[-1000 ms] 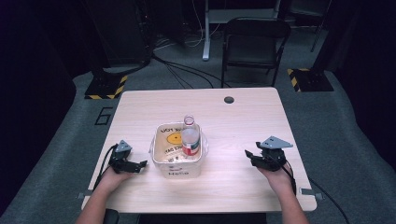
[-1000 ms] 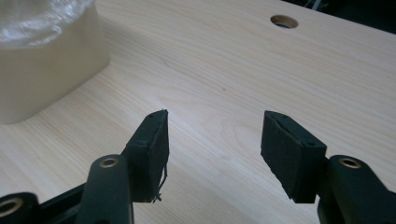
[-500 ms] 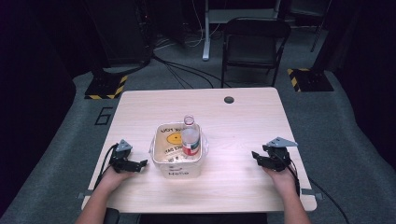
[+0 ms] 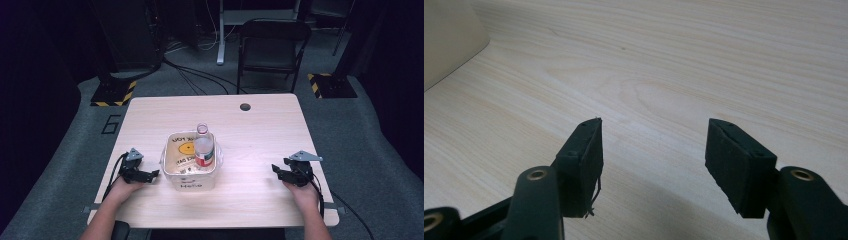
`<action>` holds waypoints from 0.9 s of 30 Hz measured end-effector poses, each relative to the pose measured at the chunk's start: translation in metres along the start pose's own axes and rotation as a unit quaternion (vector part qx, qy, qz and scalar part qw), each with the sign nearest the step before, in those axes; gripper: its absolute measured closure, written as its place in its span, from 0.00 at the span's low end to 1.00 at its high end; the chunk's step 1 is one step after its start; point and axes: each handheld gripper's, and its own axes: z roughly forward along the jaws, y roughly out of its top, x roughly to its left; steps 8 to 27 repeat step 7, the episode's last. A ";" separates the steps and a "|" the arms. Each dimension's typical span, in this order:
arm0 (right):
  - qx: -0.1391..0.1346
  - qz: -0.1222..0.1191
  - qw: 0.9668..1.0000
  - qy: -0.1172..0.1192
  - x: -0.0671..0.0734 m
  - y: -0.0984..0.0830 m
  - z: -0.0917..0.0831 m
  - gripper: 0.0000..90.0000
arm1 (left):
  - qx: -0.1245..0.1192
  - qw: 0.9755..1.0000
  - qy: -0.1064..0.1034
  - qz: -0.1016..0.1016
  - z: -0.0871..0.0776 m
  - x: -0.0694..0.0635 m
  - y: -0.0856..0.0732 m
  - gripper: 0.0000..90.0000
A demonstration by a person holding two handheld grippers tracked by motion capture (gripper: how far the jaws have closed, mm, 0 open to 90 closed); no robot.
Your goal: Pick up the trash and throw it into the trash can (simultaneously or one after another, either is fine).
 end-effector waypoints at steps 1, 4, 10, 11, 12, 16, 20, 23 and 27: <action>0.000 0.000 1.000 0.000 0.000 0.000 0.000 0.43 | 0.000 1.000 0.000 0.000 0.000 0.000 0.000 0.00; -0.005 0.009 1.000 -0.003 -0.003 -0.004 0.001 0.42 | 0.000 1.000 0.000 -0.002 0.001 -0.001 0.001 0.00; 0.005 0.008 1.000 -0.009 -0.004 -0.007 0.004 0.40 | 0.001 1.000 0.000 0.004 0.001 0.000 0.001 0.00; 0.005 0.008 1.000 -0.009 -0.004 -0.007 0.004 0.40 | 0.001 1.000 0.000 0.004 0.001 0.000 0.001 0.00; 0.005 0.008 1.000 -0.009 -0.004 -0.007 0.004 0.40 | 0.001 1.000 0.000 0.004 0.001 0.000 0.001 0.00; 0.005 0.008 1.000 -0.009 -0.004 -0.007 0.004 0.40 | 0.001 1.000 0.000 0.004 0.001 0.000 0.001 0.00; 0.005 0.008 1.000 -0.009 -0.004 -0.007 0.004 0.40 | 0.001 1.000 0.000 0.004 0.001 0.000 0.001 0.00; 0.005 0.008 1.000 -0.009 -0.004 -0.007 0.004 0.40 | 0.001 1.000 0.000 0.004 0.001 0.000 0.001 0.00; 0.005 0.008 1.000 -0.009 -0.004 -0.007 0.004 0.40 | 0.001 1.000 0.000 0.004 0.001 0.000 0.001 0.00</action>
